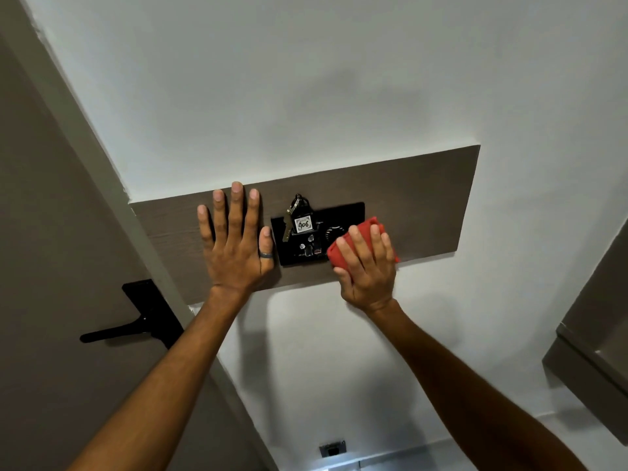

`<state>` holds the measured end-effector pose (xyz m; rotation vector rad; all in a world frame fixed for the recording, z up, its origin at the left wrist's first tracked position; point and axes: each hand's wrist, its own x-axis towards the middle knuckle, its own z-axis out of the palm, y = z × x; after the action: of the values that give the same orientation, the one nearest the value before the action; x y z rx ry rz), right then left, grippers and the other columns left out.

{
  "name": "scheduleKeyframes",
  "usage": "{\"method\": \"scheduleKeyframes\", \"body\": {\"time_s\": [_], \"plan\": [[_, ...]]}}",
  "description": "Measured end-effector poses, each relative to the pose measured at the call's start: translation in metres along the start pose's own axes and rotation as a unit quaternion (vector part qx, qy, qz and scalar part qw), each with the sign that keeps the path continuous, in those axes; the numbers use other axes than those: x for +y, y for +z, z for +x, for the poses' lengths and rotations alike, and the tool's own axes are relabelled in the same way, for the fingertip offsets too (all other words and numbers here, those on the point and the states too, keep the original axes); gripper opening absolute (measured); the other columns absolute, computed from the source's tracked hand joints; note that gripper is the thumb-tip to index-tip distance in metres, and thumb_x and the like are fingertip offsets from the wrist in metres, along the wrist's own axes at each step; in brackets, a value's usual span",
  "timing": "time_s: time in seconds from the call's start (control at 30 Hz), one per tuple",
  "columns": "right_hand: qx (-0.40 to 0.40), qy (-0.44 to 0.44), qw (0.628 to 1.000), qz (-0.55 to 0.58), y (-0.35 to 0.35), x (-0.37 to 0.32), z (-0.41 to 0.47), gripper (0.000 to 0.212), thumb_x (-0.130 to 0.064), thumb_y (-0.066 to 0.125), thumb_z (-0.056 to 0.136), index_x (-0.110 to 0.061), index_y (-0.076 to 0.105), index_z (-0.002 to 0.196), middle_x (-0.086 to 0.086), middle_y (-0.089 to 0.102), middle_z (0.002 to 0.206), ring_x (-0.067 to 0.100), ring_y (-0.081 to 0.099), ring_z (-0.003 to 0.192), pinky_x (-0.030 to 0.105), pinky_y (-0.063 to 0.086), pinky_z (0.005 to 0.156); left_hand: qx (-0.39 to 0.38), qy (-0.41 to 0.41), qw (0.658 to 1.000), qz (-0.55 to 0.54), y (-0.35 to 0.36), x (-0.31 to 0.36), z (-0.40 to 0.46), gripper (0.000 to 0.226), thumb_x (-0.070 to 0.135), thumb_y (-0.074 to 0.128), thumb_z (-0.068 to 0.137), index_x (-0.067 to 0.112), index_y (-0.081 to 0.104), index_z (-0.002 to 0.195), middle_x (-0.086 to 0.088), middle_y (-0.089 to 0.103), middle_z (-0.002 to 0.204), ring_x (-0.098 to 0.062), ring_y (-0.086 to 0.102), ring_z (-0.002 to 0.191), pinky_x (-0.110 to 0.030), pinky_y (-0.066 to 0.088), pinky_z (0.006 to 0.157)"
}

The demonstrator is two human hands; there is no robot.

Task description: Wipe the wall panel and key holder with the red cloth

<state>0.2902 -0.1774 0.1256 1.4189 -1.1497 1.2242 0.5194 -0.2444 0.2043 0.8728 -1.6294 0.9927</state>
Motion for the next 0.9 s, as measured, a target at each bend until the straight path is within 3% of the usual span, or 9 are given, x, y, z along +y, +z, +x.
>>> {"method": "scheduleKeyframes", "body": {"time_s": [0.2, 0.37, 0.47, 0.6, 0.73, 0.83, 0.9], "plan": [[0.048, 0.073, 0.996, 0.019, 0.011, -0.025, 0.064, 0.045, -0.039, 0.044, 0.107, -0.029, 0.055, 0.149, 0.008, 0.052, 0.158, 0.035, 0.036, 0.156, 0.052, 0.031, 0.128, -0.006, -0.001, 1.000, 0.001, 0.000, -0.001, -0.001, 0.060, 0.035, 0.033, 0.107, 0.013, 0.023, 0.162, -0.008, 0.017, 0.168, -0.027, 0.001, 0.159, -0.050, 0.003, 0.130], [0.057, 0.055, 0.997, 0.016, 0.008, -0.024, 0.054, 0.037, -0.035, 0.051, 0.105, -0.027, 0.066, 0.138, 0.013, 0.063, 0.145, 0.043, 0.047, 0.144, 0.057, 0.041, 0.121, 0.000, -0.002, 1.000, 0.002, 0.003, -0.002, -0.005, 0.061, 0.036, 0.034, 0.107, 0.016, 0.022, 0.163, -0.004, 0.005, 0.171, -0.027, 0.002, 0.159, -0.051, 0.004, 0.130], [0.064, 0.087, 0.994, 0.022, 0.010, -0.025, 0.051, 0.036, -0.034, 0.054, 0.102, -0.024, 0.069, 0.133, 0.013, 0.065, 0.143, 0.043, 0.048, 0.143, 0.054, 0.038, 0.123, 0.004, -0.002, 1.000, 0.002, 0.003, -0.001, 0.000, 0.060, 0.036, 0.035, 0.107, 0.015, 0.025, 0.162, -0.005, 0.014, 0.169, -0.027, 0.002, 0.159, -0.050, 0.004, 0.130], [0.068, 0.045, 0.996, 0.038, 0.005, -0.015, 0.064, 0.036, -0.034, 0.052, 0.101, -0.026, 0.072, 0.130, 0.012, 0.064, 0.145, 0.039, 0.048, 0.146, 0.051, 0.037, 0.124, 0.000, -0.001, 1.000, 0.002, -0.002, 0.000, -0.001, 0.058, 0.036, 0.036, 0.107, 0.014, 0.030, 0.160, -0.007, 0.023, 0.166, -0.026, 0.002, 0.159, -0.051, 0.007, 0.129], [0.078, 0.159, 0.982, 0.061, 0.009, -0.035, 0.069, 0.036, -0.036, 0.048, 0.106, -0.027, 0.069, 0.134, 0.011, 0.059, 0.152, 0.036, 0.038, 0.154, 0.053, 0.030, 0.127, 0.007, -0.003, 1.000, -0.010, -0.001, -0.002, 0.011, 0.059, 0.035, 0.037, 0.106, 0.015, 0.027, 0.161, -0.008, 0.022, 0.166, -0.025, 0.001, 0.159, -0.050, 0.004, 0.130], [0.047, 0.037, 0.996, 0.066, 0.003, -0.013, 0.063, 0.036, -0.035, 0.048, 0.106, -0.025, 0.070, 0.132, 0.013, 0.061, 0.148, 0.040, 0.042, 0.150, 0.055, 0.034, 0.125, -0.002, -0.007, 1.000, -0.006, -0.003, 0.001, 0.006, 0.059, 0.035, 0.039, 0.106, 0.015, 0.027, 0.161, -0.009, 0.023, 0.165, -0.025, 0.002, 0.159, -0.049, 0.003, 0.130], [0.052, 0.047, 0.995, 0.065, 0.002, -0.009, 0.060, 0.035, -0.033, 0.048, 0.105, -0.024, 0.072, 0.128, 0.014, 0.062, 0.147, 0.041, 0.044, 0.148, 0.054, 0.033, 0.125, 0.000, -0.006, 1.000, -0.018, -0.004, 0.002, -0.001, 0.059, 0.034, 0.040, 0.106, 0.015, 0.029, 0.160, -0.010, 0.025, 0.165, -0.025, 0.002, 0.159, -0.049, 0.004, 0.130]]}}
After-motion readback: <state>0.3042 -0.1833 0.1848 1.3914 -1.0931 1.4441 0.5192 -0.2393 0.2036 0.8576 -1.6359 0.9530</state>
